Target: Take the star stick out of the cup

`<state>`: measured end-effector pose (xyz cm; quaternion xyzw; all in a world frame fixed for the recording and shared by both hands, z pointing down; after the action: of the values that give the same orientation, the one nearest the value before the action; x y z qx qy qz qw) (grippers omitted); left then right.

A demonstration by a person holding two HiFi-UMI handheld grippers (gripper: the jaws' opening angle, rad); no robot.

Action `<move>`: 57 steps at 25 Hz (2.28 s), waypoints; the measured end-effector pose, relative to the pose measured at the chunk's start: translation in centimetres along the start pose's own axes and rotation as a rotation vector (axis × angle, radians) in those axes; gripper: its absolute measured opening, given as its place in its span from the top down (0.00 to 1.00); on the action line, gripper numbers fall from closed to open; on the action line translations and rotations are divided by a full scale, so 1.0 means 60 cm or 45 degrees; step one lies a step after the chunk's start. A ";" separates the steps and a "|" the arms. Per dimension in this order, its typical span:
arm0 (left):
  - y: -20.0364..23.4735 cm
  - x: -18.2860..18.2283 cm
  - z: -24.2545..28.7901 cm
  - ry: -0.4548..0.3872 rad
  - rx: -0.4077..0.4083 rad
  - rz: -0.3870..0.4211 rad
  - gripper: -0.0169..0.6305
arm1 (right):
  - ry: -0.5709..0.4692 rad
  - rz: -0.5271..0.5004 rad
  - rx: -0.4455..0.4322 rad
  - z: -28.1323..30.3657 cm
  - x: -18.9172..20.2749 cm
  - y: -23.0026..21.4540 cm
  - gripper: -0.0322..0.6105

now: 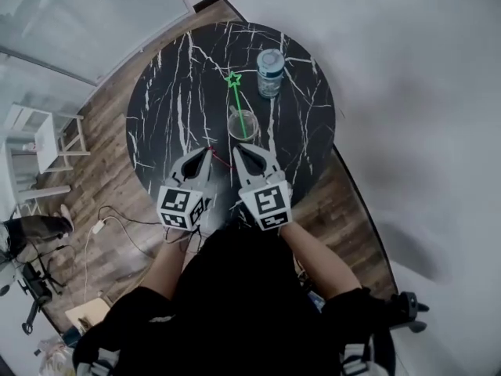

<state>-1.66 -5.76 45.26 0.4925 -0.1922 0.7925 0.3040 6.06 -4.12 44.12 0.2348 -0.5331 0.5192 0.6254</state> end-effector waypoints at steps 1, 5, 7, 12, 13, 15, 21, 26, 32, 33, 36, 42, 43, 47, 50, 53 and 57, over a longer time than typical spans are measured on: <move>-0.005 -0.004 0.007 0.003 0.007 0.007 0.98 | -0.004 0.005 0.006 -0.004 -0.002 -0.008 0.95; -0.024 -0.019 0.036 0.013 0.039 0.031 0.98 | -0.009 0.031 0.039 -0.016 -0.002 -0.046 0.95; -0.033 -0.024 0.051 0.019 0.052 0.042 0.98 | -0.009 0.048 0.056 -0.021 0.002 -0.064 0.95; -0.046 -0.034 0.083 0.044 0.066 0.054 0.98 | 0.003 0.073 0.069 -0.028 0.007 -0.097 0.95; -0.045 -0.036 0.090 0.051 0.065 0.052 0.98 | 0.008 0.075 0.071 -0.027 0.008 -0.103 0.95; -0.042 -0.037 0.106 0.063 0.062 0.046 0.98 | 0.014 0.080 0.068 -0.022 0.009 -0.115 0.95; -0.028 -0.036 0.153 0.095 0.054 0.009 0.98 | 0.052 0.112 0.047 0.000 0.014 -0.145 0.95; -0.011 -0.034 0.198 0.124 0.052 -0.014 0.98 | 0.077 0.132 0.044 0.024 0.015 -0.176 0.95; 0.007 -0.024 0.244 0.161 0.056 -0.060 0.98 | 0.123 0.171 0.064 0.045 0.031 -0.206 0.95; 0.011 -0.022 0.250 0.167 0.055 -0.068 0.98 | 0.128 0.177 0.064 0.048 0.034 -0.210 0.95; 0.020 -0.015 0.264 0.179 0.059 -0.102 0.98 | 0.145 0.194 0.058 0.054 0.043 -0.215 0.95; 0.030 0.000 0.278 0.226 0.046 -0.136 0.98 | 0.172 0.215 0.048 0.061 0.058 -0.222 0.95; 0.031 0.004 0.280 0.239 0.044 -0.147 0.98 | 0.177 0.218 0.050 0.062 0.061 -0.223 0.95; 0.031 0.014 0.291 0.273 0.084 -0.200 0.93 | 0.183 0.224 0.046 0.064 0.063 -0.225 0.95; 0.032 0.017 0.301 0.280 0.112 -0.242 0.88 | 0.190 0.226 0.051 0.062 0.066 -0.229 0.95; 0.031 0.021 0.311 0.287 0.139 -0.282 0.86 | 0.199 0.230 0.063 0.058 0.074 -0.235 0.95; 0.035 0.023 0.320 0.281 0.148 -0.326 0.86 | 0.204 0.234 0.063 0.057 0.076 -0.236 0.95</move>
<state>9.21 -18.50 54.96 0.4398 -0.0470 0.8064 0.3927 16.87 -10.19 53.06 0.1580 -0.4877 0.6046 0.6097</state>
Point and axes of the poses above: the fingertips, and each gripper's own axes: z forward along the fingers, y to its left, x out of its underside, the point moved 1 cm from there along -z, backward along the fingers, and after that the axes turned 8 degrees about z, right-handed, at the moved point
